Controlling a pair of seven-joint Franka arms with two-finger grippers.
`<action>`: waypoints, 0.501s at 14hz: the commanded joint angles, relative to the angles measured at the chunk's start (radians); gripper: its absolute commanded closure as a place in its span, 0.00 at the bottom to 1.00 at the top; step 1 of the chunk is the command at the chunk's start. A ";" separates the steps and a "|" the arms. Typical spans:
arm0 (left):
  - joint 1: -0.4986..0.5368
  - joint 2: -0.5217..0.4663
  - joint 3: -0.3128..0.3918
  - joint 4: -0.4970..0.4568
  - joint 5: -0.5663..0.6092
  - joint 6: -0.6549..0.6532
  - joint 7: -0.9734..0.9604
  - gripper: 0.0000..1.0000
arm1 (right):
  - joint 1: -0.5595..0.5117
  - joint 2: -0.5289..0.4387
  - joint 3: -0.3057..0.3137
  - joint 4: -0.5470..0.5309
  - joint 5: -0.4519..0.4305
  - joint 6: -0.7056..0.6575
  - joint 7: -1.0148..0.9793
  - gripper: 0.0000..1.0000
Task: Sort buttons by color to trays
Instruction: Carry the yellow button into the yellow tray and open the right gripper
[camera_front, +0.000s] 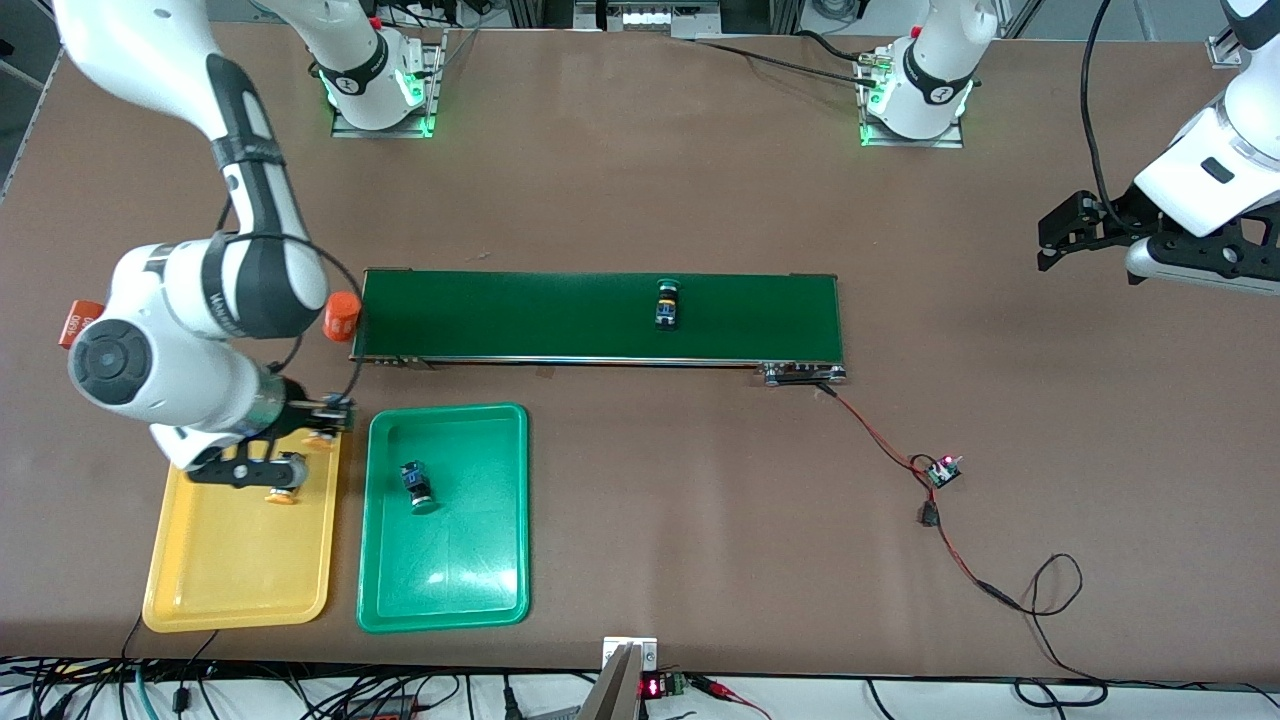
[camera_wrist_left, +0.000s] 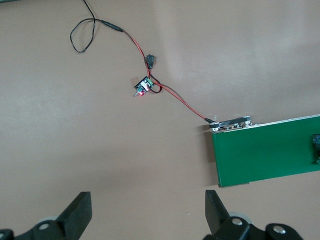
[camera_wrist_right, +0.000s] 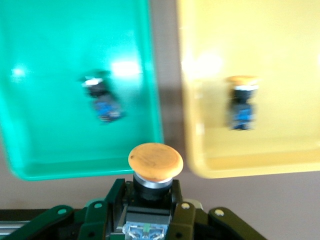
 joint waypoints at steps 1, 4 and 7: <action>-0.003 0.000 0.006 0.019 -0.015 -0.023 0.021 0.00 | -0.085 0.041 0.020 0.021 -0.096 -0.007 -0.140 1.00; -0.003 0.000 0.006 0.020 -0.015 -0.023 0.021 0.00 | -0.151 0.093 0.020 0.019 -0.101 0.124 -0.315 0.98; -0.003 0.002 0.006 0.020 -0.015 -0.023 0.021 0.00 | -0.198 0.129 0.021 0.019 -0.094 0.191 -0.453 1.00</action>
